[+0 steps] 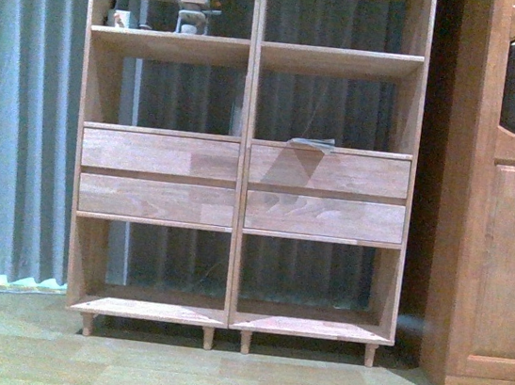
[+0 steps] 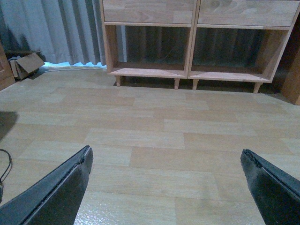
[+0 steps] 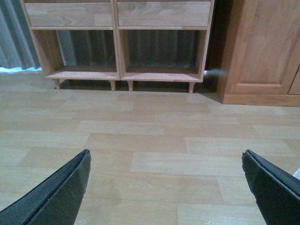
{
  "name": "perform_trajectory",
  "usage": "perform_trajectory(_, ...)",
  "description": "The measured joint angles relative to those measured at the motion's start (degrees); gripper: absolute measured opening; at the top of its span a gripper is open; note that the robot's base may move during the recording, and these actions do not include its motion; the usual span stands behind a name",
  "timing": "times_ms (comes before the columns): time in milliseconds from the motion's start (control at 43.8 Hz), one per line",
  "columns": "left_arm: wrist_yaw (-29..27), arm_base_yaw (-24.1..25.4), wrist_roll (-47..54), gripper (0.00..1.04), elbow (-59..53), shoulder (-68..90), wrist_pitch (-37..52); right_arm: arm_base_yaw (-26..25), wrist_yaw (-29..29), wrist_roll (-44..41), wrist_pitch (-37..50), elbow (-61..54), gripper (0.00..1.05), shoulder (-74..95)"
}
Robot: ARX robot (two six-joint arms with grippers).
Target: Organize books on shelf
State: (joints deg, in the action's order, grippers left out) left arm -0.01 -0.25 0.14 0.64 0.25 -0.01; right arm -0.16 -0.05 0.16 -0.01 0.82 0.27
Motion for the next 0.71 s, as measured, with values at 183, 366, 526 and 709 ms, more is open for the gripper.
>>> perform_trajectory(183, 0.0, 0.0, 0.0, 0.97, 0.0, 0.0, 0.0, 0.0, 0.0, 0.0, 0.0, 0.0, 0.98, 0.0)
perform_trajectory(366, 0.0, 0.0, 0.0, 0.97, 0.0, 0.0, 0.0, 0.0, 0.0, 0.0, 0.0, 0.0, 0.98, 0.0)
perform_trajectory(526, 0.0, 0.0, 0.0, 0.97, 0.0, 0.0, 0.0, 0.0, 0.0, 0.0, 0.0, 0.0, 0.98, 0.0)
perform_trajectory(709, 0.0, 0.0, 0.0, 0.97, 0.0, 0.0, 0.0, 0.0, 0.0, 0.0, 0.0, 0.0, 0.98, 0.0)
